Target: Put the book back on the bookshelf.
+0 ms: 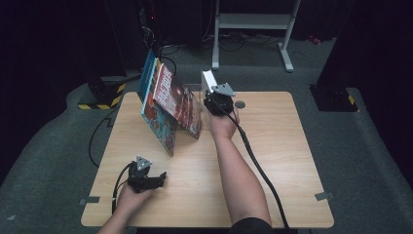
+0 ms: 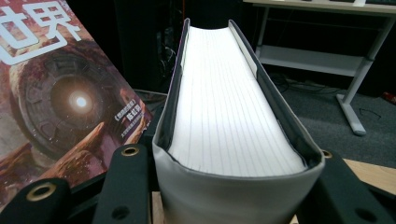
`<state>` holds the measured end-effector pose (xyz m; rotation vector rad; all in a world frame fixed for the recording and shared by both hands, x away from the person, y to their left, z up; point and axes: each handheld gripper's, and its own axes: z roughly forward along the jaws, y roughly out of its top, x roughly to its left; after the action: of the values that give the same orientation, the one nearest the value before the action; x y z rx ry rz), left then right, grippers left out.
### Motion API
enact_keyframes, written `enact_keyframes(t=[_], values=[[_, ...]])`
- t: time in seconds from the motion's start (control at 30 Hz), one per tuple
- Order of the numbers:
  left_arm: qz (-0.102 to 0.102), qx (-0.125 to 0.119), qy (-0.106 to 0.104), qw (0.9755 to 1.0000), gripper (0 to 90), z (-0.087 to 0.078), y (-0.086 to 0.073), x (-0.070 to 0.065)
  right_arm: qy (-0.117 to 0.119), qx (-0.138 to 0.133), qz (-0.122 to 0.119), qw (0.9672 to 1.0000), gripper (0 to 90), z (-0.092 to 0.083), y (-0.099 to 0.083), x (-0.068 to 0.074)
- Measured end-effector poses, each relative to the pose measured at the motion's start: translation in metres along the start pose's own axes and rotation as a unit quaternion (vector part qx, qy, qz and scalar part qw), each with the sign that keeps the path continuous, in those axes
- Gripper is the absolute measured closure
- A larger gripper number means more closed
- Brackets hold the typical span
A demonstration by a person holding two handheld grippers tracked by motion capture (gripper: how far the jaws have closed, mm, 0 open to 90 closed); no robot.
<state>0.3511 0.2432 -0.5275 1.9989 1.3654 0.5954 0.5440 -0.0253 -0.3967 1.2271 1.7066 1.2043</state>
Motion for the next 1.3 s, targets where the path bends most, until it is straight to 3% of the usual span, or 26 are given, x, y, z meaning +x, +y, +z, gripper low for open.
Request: enact_keyframes(t=[0.57,1.3], values=[[-0.002,0.001,-0.002,1.0000,13.1,0.000,0.000,0.000,-0.008,-0.006,-0.004,0.9999,54.5,0.012,0.002,0.005],[-0.003,0.002,-0.002,1.0000,13.2,0.000,0.000,0.000,0.008,0.008,0.006,0.9999,50.7,0.010,0.002,0.001]])
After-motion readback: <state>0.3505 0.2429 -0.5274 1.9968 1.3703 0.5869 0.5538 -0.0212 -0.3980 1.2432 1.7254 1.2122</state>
